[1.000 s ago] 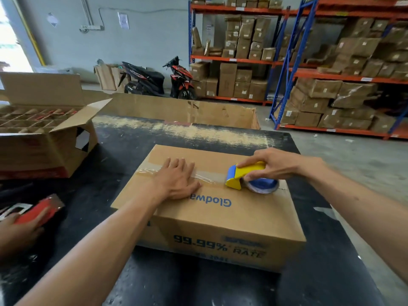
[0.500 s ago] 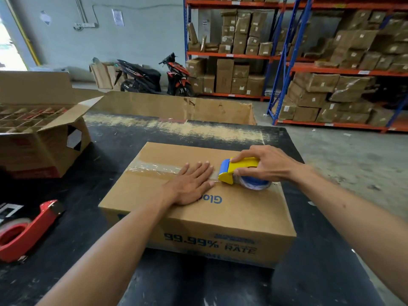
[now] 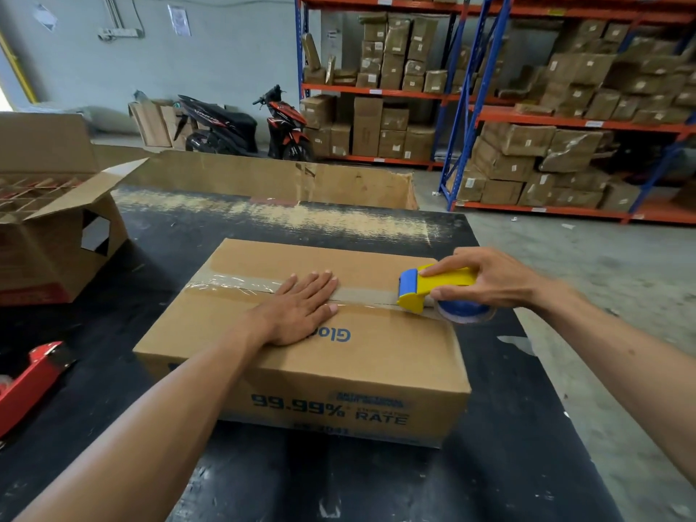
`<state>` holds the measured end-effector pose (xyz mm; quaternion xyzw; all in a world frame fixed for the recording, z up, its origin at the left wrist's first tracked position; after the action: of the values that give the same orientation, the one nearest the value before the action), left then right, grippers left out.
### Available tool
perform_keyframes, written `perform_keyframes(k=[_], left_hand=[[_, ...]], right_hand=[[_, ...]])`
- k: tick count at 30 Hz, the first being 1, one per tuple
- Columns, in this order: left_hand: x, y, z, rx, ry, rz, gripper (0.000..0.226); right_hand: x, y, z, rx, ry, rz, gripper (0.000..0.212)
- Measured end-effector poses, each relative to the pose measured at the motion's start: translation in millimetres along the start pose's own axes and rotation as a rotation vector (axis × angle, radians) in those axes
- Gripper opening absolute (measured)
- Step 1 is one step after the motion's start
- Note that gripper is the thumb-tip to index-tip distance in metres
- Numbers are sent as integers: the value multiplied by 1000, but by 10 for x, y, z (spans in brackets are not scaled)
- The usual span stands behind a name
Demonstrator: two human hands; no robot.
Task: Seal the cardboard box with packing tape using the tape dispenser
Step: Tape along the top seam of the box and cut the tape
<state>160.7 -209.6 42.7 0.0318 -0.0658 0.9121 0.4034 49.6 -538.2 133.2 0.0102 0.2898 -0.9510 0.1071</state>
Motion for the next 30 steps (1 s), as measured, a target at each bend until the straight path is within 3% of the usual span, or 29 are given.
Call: perform_keyframes(k=[5,11,15,20,30], left_hand=[[1,-5,-2,10,7,-13,65],[-7,105,113,-8,8,40,78],[-240,652,287,-15,44,-27,97],[-412,1244,271,27,2,-55,103],[-411,1215,218,15,4,-50,102]], right_hand=[[301,339,64,-50,61,-47,43],[353,462,-8,-12,45,-54,51],[325,406,-30,32,-2,-82,44],[314,336,-100,149,100,-38,49],[465,421,25,49,117,-35,40]])
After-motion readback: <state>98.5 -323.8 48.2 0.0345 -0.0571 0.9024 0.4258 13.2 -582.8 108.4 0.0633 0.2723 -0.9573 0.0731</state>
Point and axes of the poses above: each hand's wrist, its own x-axis away from the middle knuckle, its own z-axis out of the back of the hand, y = z × x, the point moved 1 cm from there along -x, towards the middle knuckle, and after that the axes turned 11 degrees about -x, right-handed, at the moved point
